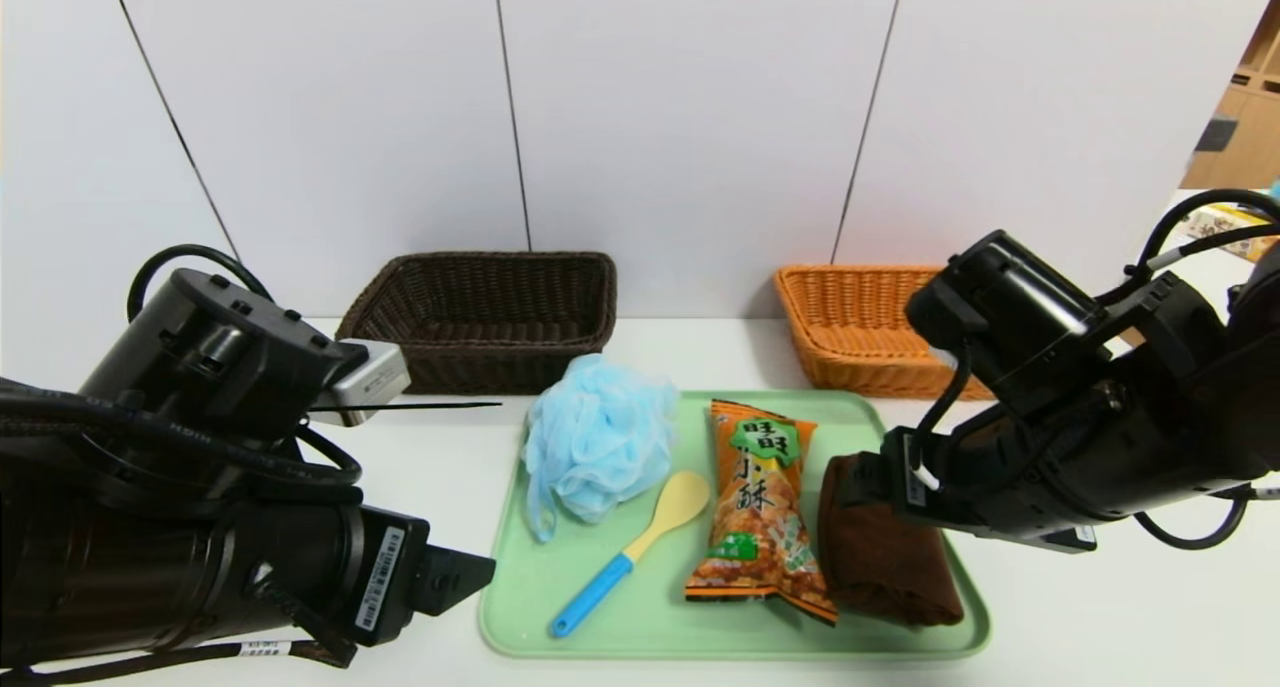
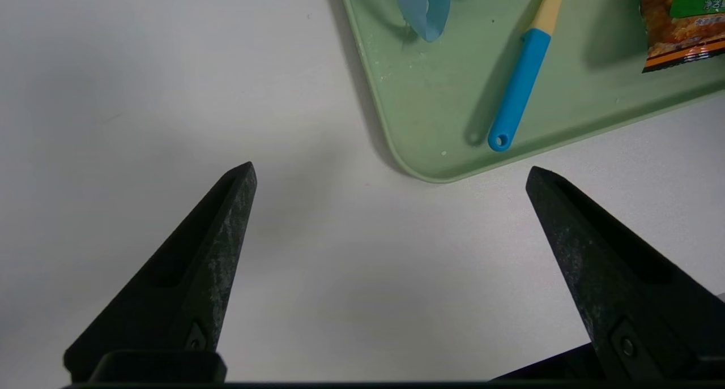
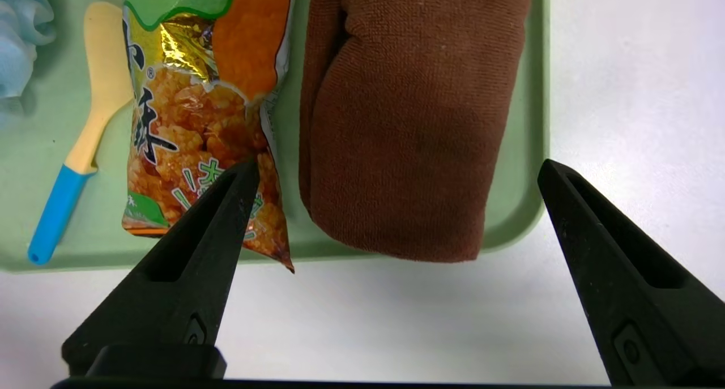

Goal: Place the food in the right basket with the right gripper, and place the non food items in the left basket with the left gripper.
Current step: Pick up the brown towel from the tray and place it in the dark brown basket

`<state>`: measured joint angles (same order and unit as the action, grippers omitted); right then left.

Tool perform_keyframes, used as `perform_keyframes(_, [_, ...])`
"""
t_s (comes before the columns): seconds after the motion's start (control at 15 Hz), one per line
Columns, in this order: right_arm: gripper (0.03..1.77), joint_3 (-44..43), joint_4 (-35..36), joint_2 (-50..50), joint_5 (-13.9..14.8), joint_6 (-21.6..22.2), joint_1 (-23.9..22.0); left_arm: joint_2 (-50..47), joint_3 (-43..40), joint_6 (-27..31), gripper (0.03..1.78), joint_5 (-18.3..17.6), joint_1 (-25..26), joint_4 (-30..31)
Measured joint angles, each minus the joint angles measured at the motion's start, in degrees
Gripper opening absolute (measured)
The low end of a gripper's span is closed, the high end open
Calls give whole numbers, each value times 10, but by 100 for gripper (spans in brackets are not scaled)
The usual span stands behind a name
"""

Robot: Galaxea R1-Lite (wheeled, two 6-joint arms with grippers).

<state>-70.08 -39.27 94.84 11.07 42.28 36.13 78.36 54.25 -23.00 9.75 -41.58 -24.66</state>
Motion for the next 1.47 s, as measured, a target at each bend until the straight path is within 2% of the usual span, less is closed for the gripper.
perform_keyframes(0.87, [170,18,15,39,6,-5,-21,-15,-9,0,169,2,0,1])
perform_keyframes(1.13, [170,45,72,50,7,-6,-21,-19,-12,1,169,2,0,2])
perform_keyframes(1.47, [170,53,86,72,14,-10,-31,-23,-12,0,169,2,0,3])
